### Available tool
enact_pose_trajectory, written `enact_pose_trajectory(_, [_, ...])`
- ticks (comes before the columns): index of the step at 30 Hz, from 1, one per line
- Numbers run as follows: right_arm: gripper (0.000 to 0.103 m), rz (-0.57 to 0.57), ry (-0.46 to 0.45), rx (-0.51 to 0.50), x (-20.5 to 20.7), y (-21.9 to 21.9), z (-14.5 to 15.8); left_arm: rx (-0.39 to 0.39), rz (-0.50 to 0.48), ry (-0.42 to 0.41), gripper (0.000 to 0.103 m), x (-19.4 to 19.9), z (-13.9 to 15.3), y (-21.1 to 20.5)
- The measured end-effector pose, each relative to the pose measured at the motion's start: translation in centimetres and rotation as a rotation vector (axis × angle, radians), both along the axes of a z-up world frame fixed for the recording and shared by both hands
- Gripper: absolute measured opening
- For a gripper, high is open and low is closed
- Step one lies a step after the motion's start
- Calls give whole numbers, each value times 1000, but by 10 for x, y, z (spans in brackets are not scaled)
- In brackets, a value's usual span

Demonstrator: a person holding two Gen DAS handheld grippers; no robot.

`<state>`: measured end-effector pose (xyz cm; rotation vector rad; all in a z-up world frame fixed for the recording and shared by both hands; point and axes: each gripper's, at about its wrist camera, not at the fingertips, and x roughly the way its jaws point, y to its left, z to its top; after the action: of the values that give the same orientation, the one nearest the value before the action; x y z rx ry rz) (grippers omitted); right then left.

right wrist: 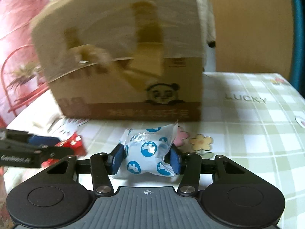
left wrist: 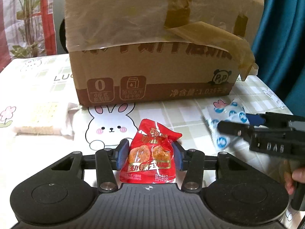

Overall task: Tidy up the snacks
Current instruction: 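Grasp the blue-and-white pack with the right tool while the left tool grasps the red snack bag, then carry the red bag and blue-and-white pack over the box with both tools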

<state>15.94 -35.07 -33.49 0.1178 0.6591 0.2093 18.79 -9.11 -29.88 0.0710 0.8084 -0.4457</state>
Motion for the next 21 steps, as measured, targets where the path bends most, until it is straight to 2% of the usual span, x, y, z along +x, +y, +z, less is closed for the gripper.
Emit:
enact_pose_trajectory(5, [45, 99, -36, -25, -7, 11, 5, -13, 13, -1, 51, -5, 1, 5])
enact_pose_trajectory(10, [43, 120, -42, 11, -8, 5, 8, 15, 7, -26, 51, -18, 3, 9])
enact_pose_trajectory(14, [43, 132, -44, 15, -9, 5, 7, -22, 13, -14, 50, -24, 5, 22])
enact_pose_trajectory(21, [41, 125, -42, 39, -11, 3, 8, -42, 57, -15, 50, -37, 10, 41])
